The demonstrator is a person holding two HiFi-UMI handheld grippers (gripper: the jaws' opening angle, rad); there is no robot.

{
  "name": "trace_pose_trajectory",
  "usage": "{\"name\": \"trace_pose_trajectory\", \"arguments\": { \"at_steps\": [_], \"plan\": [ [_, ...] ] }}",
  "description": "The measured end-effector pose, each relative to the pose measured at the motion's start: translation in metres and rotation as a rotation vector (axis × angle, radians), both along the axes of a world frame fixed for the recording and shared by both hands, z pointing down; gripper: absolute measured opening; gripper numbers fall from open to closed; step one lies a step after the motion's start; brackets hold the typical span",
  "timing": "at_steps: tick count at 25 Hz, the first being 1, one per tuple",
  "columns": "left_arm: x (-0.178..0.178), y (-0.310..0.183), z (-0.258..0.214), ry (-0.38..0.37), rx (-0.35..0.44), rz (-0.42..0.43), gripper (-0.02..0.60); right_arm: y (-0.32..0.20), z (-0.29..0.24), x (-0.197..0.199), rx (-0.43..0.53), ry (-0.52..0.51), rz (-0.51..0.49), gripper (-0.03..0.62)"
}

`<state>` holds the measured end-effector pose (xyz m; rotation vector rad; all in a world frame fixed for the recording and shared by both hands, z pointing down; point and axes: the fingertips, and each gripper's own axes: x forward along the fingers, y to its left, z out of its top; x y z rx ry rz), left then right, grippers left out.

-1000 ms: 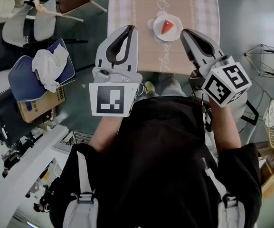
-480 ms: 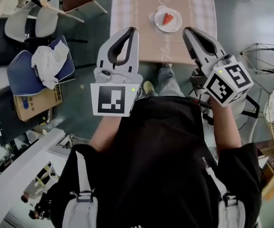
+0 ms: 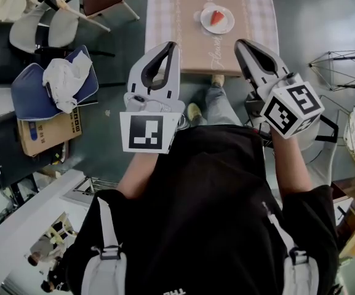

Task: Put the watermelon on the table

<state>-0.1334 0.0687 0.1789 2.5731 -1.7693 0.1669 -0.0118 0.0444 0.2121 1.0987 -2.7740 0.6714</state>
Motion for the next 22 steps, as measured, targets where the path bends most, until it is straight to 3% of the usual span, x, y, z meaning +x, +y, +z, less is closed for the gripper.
{"name": "trace_pose_trajectory", "arguments": {
  "at_steps": [11,22],
  "plan": [
    [0.014,0.025,0.003,0.001,0.000,0.011,0.011,0.015,-0.010,0.028,0.026,-0.013,0.051,0.018],
    [0.072,0.034,-0.012,-0.025,-0.008,0.042,0.011,0.033,-0.012,0.087,-0.014,0.001,0.091,0.018]
  ]
}}
